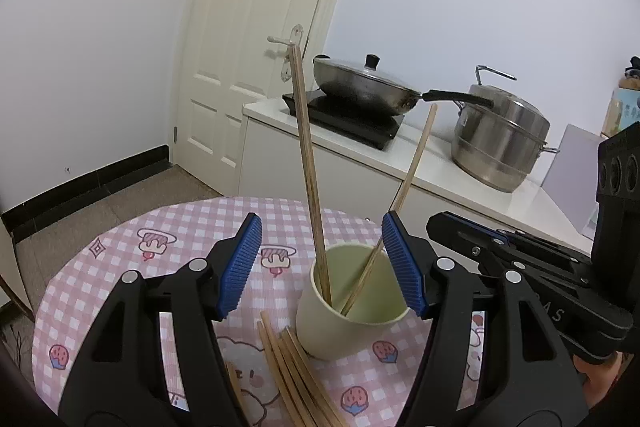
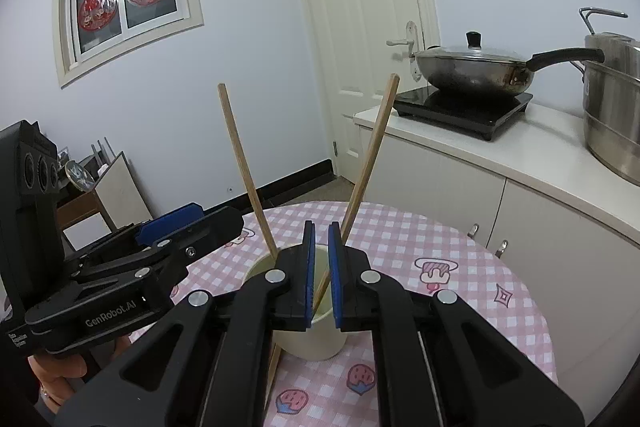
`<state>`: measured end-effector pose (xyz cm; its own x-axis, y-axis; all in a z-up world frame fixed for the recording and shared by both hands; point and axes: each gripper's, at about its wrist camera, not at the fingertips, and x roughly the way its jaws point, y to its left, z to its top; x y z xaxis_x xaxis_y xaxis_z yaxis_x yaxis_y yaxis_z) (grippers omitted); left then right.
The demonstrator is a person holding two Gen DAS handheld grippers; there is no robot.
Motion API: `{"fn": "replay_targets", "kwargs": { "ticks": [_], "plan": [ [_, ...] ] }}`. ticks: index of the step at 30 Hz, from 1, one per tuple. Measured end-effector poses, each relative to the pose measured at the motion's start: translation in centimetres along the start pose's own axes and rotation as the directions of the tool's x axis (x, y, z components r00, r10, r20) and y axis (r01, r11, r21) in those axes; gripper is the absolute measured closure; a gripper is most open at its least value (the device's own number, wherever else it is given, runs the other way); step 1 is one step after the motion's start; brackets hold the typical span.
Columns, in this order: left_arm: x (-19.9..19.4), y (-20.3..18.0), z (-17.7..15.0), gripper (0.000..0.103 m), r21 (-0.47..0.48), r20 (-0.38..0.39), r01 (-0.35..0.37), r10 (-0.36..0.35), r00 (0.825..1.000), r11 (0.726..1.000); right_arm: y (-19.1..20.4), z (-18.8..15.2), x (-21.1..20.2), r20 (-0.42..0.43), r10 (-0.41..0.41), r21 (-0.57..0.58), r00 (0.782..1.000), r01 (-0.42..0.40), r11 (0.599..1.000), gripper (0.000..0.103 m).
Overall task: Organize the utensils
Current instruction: 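Open both grippers to release the chopsticks into the cup, then move the left gripper back over the chopstick pile while the right gripper follows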
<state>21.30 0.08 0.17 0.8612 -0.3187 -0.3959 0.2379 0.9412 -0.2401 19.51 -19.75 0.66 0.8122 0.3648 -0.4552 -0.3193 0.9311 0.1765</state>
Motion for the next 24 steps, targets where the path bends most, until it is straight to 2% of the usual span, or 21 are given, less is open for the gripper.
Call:
{"fn": "replay_targets", "kwargs": {
  "ticks": [5,9,12,17,24],
  "plan": [
    [-1.0,0.6,-0.6,0.041,-0.018,-0.032,-0.020,0.020,0.999,1.000,0.2,-0.4,-0.8,-0.003,0.009,0.011,1.000,-0.009,1.000,0.093],
    [-2.3,1.6,-1.4,0.040,-0.021,-0.078,-0.051,0.049,0.996,0.999,0.8,-0.8,-1.9,-0.002,0.027,0.010,1.000,-0.027,1.000,0.082],
    [-3.1,2.9,-2.4,0.040,-0.049,-0.126,-0.075,0.069,0.990,0.996,1.5,-1.4,-2.4,-0.014,0.038,-0.008,0.999,-0.038,0.999,0.080],
    [-4.1,4.5,-4.4,0.039,-0.057,-0.209,-0.109,0.095,0.973,0.992,2.4,-2.8,-2.3,-0.057,0.065,-0.013,0.996,-0.066,0.998,0.080],
    [-4.1,5.6,-8.3,0.039,-0.039,-0.340,-0.143,0.121,0.932,0.989,3.6,-5.4,-2.1,-0.126,0.079,-0.019,0.989,-0.082,0.996,0.079]
  ]
}}
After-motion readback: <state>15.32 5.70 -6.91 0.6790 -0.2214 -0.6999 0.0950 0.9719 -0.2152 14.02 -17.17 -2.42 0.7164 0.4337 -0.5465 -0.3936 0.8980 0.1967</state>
